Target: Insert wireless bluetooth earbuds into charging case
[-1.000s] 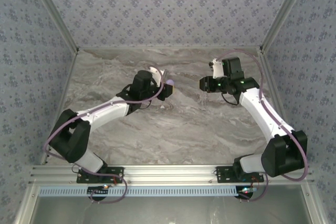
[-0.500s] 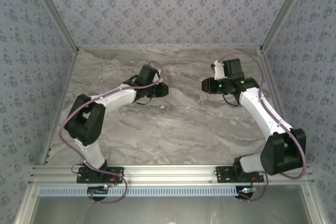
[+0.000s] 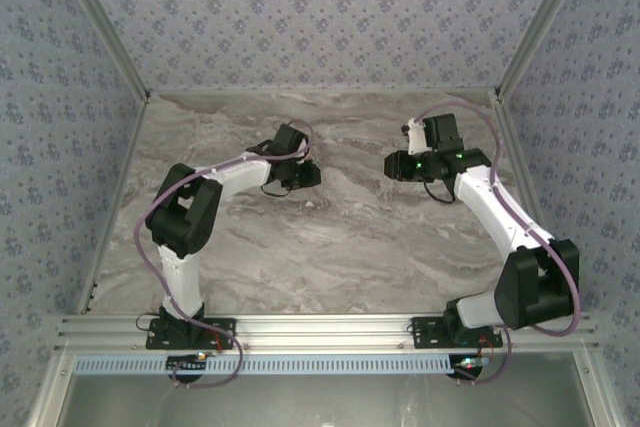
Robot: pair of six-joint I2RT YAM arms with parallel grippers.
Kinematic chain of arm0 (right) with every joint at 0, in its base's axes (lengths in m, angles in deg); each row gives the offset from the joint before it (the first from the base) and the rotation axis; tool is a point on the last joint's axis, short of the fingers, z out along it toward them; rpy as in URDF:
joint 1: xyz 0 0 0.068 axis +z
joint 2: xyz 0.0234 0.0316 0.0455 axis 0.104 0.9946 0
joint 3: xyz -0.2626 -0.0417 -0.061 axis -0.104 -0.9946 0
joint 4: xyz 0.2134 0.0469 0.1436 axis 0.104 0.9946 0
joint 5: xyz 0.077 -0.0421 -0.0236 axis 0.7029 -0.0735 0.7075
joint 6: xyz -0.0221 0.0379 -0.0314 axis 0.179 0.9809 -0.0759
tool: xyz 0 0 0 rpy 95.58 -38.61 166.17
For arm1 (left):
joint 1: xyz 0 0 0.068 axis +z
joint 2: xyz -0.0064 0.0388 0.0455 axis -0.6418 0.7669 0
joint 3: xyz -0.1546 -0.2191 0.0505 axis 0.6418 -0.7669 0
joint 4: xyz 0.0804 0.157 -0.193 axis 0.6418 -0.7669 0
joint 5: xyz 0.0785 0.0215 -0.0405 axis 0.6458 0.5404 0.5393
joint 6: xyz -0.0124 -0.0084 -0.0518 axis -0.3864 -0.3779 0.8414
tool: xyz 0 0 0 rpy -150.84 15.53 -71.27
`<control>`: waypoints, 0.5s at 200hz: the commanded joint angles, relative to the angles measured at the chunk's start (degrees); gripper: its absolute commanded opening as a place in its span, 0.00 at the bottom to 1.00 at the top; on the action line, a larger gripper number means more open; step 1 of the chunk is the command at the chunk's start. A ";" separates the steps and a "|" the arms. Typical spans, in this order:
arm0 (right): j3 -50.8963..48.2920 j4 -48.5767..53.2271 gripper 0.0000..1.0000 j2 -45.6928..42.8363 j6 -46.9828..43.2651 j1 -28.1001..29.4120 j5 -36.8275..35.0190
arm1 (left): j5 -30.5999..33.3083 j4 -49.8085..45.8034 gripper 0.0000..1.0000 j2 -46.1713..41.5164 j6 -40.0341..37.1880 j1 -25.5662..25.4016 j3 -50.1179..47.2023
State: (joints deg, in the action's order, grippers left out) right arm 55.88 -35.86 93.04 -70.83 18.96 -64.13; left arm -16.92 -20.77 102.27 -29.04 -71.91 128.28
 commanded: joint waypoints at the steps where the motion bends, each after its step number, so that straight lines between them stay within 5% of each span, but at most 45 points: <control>1: -0.62 1.08 0.30 0.61 0.87 -0.43 0.04 | -0.68 -2.14 0.10 1.42 1.10 0.32 2.59; 58: -0.67 1.25 0.30 1.07 0.78 -0.47 0.09 | -0.66 -3.02 0.13 3.68 1.38 1.56 3.18; 100: -0.70 1.26 0.31 1.27 0.76 -0.58 -0.01 | -0.04 -3.77 0.25 4.65 1.43 2.00 3.44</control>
State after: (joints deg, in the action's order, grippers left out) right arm 55.85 -35.79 94.05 -70.83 18.94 -64.13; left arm -16.97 -22.73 105.57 -28.36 -70.23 129.81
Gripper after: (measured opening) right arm 0.305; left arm 0.224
